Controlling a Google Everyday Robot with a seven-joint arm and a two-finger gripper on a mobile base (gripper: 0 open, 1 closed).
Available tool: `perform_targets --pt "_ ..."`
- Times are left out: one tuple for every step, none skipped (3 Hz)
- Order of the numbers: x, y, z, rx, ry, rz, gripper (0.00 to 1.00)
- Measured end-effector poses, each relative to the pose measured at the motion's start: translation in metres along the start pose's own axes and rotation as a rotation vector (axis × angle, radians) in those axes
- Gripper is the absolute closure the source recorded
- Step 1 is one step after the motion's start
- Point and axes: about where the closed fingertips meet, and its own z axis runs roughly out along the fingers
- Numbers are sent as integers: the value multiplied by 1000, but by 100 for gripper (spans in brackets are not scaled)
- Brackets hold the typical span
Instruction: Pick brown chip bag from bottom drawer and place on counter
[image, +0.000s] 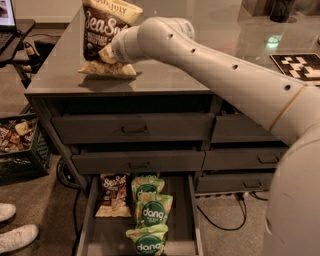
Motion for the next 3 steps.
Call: perform_targets --pt "11 -21 16 -6 59 11 100" --pt "27 -27 38 -38 121 17 100" --pt "24 -28 38 -39 124 17 82"
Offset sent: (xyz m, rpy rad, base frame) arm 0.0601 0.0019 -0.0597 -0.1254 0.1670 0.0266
